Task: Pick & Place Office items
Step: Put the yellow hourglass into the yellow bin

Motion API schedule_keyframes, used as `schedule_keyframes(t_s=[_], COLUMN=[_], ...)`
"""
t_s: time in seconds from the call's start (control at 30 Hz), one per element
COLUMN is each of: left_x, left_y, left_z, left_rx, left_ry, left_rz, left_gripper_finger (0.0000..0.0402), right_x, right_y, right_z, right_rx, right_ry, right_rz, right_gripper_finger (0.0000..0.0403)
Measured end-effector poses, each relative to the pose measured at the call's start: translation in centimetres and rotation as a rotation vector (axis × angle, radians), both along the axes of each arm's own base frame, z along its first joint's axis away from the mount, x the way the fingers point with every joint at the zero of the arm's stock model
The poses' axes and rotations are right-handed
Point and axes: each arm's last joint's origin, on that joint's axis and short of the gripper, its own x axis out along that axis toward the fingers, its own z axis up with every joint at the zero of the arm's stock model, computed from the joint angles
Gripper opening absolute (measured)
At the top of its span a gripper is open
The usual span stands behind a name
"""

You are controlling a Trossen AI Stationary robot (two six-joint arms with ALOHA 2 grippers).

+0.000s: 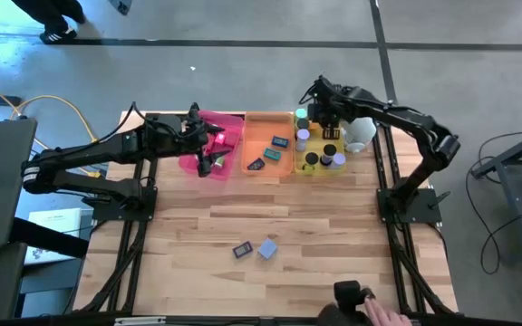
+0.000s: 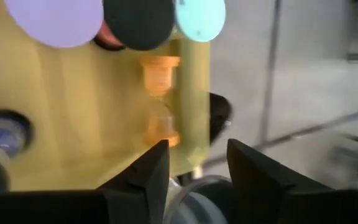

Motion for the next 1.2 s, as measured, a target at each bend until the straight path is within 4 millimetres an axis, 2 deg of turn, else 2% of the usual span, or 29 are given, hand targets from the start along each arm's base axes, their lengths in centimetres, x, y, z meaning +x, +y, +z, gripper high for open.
schedule_keyframes(t_s=[0.13, 0.23, 0.33, 0.53, 0.63, 0.73, 0.83, 0.93, 1.03, 1.2], left_x=[-0.1, -0.3, -0.4, -0.6, -0.6, -0.7, -0.8, -0.9, -0.9, -0.9], left_y=[0.5, 0.9, 1.3, 1.8, 2.0, 2.2, 2.4, 2.5, 2.6, 2.6], left_z=[0.0, 0.0, 0.0, 0.0, 0.0, 0.0, 0.0, 0.0, 0.0, 0.0], left_rx=[0.010, 0.003, -0.014, -0.026, -0.026, -0.026, -0.034, -0.047, -0.051, -0.058], left_ry=[0.004, 0.002, -0.003, -0.007, -0.007, -0.007, -0.010, -0.015, -0.016, -0.019], left_rz=[0.021, 0.029, 0.006, 0.000, 0.009, 0.021, 0.008, -0.006, -0.014, -0.013], left_gripper_finger=[0.0305, 0.0305, 0.0305, 0.0305, 0.0305, 0.0305, 0.0305, 0.0305, 0.0305, 0.0305], right_x=[1.1, 1.8, 1.9, 1.0, 0.5, 0.3, 0.5, 0.6, 0.9, 1.2], right_y=[0.0, -0.3, -0.8, -1.8, -2.7, -4.0, -5.0, -5.6, -5.8, -6.0], right_z=[0.7, 2.0, 5.0, 11.6, 13.4, 12.5, 10.1, 7.6, 6.4, 6.3], right_rx=[-0.206, -0.315, -0.324, -0.273, -0.241, -0.107, 0.088, 0.240, 0.279, 0.285], right_ry=[0.026, 0.043, -0.005, -0.243, -0.335, -0.397, -0.404, -0.318, -0.286, -0.315], right_rz=[-0.048, -0.011, 0.027, 0.145, 0.144, 0.134, 0.133, 0.105, 0.064, 0.051], right_gripper_finger=[0.0145, 0.0145, 0.0145, 0.0145, 0.0145, 0.0145, 0.0145, 0.0145, 0.0145, 0.0145])
